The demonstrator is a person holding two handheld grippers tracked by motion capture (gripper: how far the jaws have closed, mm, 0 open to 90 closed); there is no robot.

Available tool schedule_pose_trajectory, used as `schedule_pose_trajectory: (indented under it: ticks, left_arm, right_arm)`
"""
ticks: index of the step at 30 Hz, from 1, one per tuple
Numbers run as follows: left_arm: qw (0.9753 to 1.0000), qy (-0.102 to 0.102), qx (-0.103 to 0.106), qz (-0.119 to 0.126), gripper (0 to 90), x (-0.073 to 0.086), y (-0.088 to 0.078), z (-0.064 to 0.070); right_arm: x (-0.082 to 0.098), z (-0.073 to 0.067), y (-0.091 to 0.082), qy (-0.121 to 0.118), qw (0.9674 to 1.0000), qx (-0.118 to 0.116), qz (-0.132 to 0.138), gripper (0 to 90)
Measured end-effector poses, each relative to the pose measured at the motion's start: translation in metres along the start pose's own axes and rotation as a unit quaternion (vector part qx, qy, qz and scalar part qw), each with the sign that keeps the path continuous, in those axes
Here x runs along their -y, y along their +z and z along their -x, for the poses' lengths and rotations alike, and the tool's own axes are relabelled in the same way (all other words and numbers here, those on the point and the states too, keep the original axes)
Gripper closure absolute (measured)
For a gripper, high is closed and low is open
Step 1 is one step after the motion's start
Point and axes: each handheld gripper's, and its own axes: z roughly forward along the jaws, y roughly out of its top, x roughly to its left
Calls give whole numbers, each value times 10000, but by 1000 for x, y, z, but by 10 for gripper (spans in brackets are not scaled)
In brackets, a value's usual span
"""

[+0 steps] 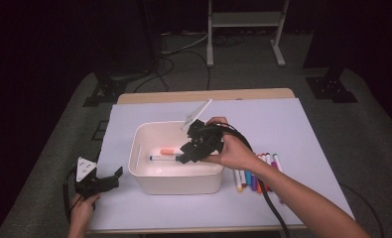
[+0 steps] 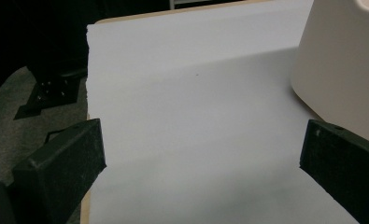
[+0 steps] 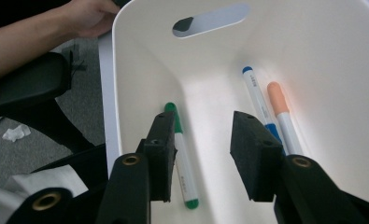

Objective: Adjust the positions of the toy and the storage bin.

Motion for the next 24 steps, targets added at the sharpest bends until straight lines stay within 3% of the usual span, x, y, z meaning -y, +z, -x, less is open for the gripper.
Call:
schedule_pose_trajectory:
  ticks: [15, 24]
  left_arm:
    - [10000, 9, -3, -32, 0, 0, 0, 0]
    - [10000, 31, -17, -40, 0, 0, 0, 0]
  right_arm:
    - [42, 14, -58, 360, 9984, 342, 273, 488]
    - [83, 20, -92, 723, 9943, 604, 502, 474]
